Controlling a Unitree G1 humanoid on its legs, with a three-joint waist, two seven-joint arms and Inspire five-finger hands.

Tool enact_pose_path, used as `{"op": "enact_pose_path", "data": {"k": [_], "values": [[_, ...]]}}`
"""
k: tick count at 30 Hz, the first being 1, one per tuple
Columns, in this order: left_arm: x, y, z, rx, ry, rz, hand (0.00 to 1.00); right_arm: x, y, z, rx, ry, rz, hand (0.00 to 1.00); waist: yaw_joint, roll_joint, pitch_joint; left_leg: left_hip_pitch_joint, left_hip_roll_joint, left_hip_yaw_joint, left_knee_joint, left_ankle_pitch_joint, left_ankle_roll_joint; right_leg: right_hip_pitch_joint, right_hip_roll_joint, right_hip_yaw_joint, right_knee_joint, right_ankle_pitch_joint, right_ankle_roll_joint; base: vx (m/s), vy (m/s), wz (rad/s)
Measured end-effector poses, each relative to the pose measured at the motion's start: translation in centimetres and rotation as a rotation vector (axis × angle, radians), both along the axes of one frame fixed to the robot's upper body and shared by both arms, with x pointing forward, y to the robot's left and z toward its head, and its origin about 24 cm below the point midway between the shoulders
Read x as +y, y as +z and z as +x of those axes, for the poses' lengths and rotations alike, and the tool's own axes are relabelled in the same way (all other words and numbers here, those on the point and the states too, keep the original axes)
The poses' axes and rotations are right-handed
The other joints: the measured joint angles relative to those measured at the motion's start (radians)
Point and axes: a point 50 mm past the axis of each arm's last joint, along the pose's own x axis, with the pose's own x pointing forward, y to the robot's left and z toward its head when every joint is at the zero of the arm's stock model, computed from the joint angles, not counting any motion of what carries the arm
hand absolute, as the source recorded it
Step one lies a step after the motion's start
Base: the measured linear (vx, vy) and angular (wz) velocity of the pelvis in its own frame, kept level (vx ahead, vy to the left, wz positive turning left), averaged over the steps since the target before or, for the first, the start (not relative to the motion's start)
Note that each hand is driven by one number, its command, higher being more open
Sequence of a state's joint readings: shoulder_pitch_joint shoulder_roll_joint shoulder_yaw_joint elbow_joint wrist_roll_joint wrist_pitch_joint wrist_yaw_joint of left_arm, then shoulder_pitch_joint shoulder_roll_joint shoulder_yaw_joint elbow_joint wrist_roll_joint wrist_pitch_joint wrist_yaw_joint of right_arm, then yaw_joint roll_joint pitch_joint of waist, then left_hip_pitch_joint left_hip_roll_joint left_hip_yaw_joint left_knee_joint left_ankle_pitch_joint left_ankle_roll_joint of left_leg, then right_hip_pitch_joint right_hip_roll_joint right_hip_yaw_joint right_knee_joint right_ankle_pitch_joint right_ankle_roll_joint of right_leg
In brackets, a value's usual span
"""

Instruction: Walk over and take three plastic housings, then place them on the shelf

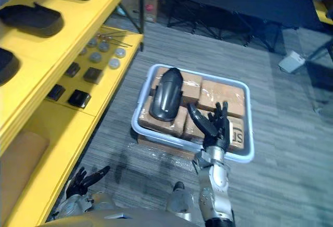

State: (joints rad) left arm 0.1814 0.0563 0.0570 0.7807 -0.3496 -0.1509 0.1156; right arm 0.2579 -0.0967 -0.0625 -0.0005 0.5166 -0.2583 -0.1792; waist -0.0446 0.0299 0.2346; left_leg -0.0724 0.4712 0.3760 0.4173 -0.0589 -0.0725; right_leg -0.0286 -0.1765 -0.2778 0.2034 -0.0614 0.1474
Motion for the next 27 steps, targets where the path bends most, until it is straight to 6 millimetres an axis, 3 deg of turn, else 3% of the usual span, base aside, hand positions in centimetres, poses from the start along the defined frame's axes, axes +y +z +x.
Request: {"op": "enact_pose_path", "data": {"k": [1,2,3,4,7,8,9,11,16,20,22,23,25,27], "values": [[-0.4,0.1,0.0,-0.009,-0.032,-0.011,1.00,-0.8,-0.4,-0.7,0.029,-0.018,-0.011,1.00,-0.010,-0.009,0.006,0.010,-0.002,-0.002,-0.002,0.046,0.011,0.014,0.004,0.015,-0.009,-0.004,-0.015,-0.03,-0.255,-0.17],[-0.8,0.1,0.1,-0.013,-0.056,-0.018,1.00,-1.2,-0.4,-1.0,0.036,-0.032,-0.018,1.00,-0.012,-0.010,0.007,0.014,-0.016,-0.018,0.001,0.035,-0.002,0.019,-0.002,0.030,-0.017,-0.004,-0.018,-0.03,-0.132,-0.48],[-1.6,0.3,0.4,-0.038,-0.102,-0.040,1.00,-2.2,-0.3,-1.3,0.038,-0.052,-0.040,1.00,-0.011,-0.003,0.007,0.018,-0.086,-0.065,0.001,-0.021,-0.025,0.010,-0.008,0.062,-0.030,-0.004,-0.027,-0.04,-0.036,-0.75],[-2.6,0.7,0.9,-0.071,-0.176,-0.065,1.00,-2.8,-0.1,-1.1,0.040,-0.051,-0.061,1.00,-0.009,0.006,0.010,0.014,-0.169,-0.117,0.001,-0.081,-0.024,0.002,-0.005,0.097,-0.043,0.002,-0.035,-0.04,0.007,-0.85],[-4.2,1.3,1.7,-0.123,-0.272,-0.097,1.00,-3.2,-1.3,-0.6,0.103,-0.032,-0.068,1.00,0.015,0.010,0.010,0.018,-0.291,-0.187,-0.037,-0.186,-0.018,-0.029,0.007,0.152,-0.048,0.013,-0.042,-0.02,0.068,-0.87],[-4.3,1.4,1.9,-0.126,-0.287,-0.090,1.00,-3.2,-1.6,-0.4,0.114,-0.038,-0.062,1.00,0.016,0.015,0.007,0.033,-0.296,-0.189,-0.053,-0.196,-0.034,-0.038,0.005,0.157,-0.047,0.020,-0.030,0.00,0.099,-0.74],[-4.1,1.4,2.1,-0.122,-0.309,-0.070,1.00,-2.9,-2.2,0.0,0.149,-0.042,-0.048,1.00,0.016,-0.004,0.013,0.049,-0.312,-0.165,-0.072,-0.193,-0.026,-0.045,-0.004,0.170,-0.052,0.035,-0.015,0.02,0.052,-0.40],[-4.0,1.4,2.2,-0.117,-0.315,-0.053,1.00,-2.6,-2.7,0.4,0.202,-0.034,-0.090,1.00,0.018,-0.005,0.018,0.046,-0.325,-0.149,-0.055,-0.196,-0.016,-0.049,-0.017,0.179,-0.063,0.068,0.009,0.05,0.086,-0.35],[-2.3,1.3,2.5,-0.069,-0.289,0.049,1.00,-2.0,-3.2,4.3,0.273,-0.060,-0.086,1.00,0.059,0.003,0.060,0.045,-0.341,-0.193,-0.035,-0.198,-0.010,-0.022,-0.016,0.158,-0.105,0.102,0.007,0.05,0.049,-0.10],[-0.5,1.7,3.1,-0.082,-0.209,0.095,1.00,-2.6,0.2,9.0,0.187,-0.101,-0.121,1.00,0.105,-0.025,0.137,-0.026,-0.340,-0.257,-0.009,-0.198,-0.010,-0.038,-0.011,0.114,-0.133,0.130,0.000,-0.08,-0.020,0.31],[0.4,2.4,4.2,-0.126,-0.133,0.082,1.00,-3.9,4.4,11.9,0.077,-0.150,-0.155,1.00,0.152,-0.033,0.197,-0.082,-0.345,-0.292,0.016,-0.198,-0.010,-0.054,-0.009,0.092,-0.161,0.161,-0.001,-0.12,0.014,0.26],[0.8,2.5,4.3,-0.133,-0.114,0.081,1.00,-4.2,5.3,12.6,0.055,-0.157,-0.164,1.00,0.158,-0.035,0.205,-0.097,-0.345,-0.297,0.025,-0.199,-0.009,-0.060,-0.009,0.088,-0.164,0.166,-0.002,-0.12,0.034,0.21],[1.5,2.3,3.8,-0.120,-0.070,0.075,1.00,-5.0,8.5,14.4,-0.007,-0.176,-0.210,1.00,0.184,-0.028,0.219,-0.144,-0.348,-0.320,0.059,-0.202,-0.004,-0.074,-0.009,0.070,-0.173,0.178,-0.001,-0.10,0.047,0.23],[1.8,1.5,2.6,-0.069,-0.053,0.070,1.00,-5.4,10.2,15.4,-0.022,-0.181,-0.234,1.00,0.194,-0.024,0.223,-0.169,-0.353,-0.339,0.081,-0.204,-0.001,-0.080,-0.011,0.056,-0.171,0.179,0.000,-0.05,0.056,0.21]]}}
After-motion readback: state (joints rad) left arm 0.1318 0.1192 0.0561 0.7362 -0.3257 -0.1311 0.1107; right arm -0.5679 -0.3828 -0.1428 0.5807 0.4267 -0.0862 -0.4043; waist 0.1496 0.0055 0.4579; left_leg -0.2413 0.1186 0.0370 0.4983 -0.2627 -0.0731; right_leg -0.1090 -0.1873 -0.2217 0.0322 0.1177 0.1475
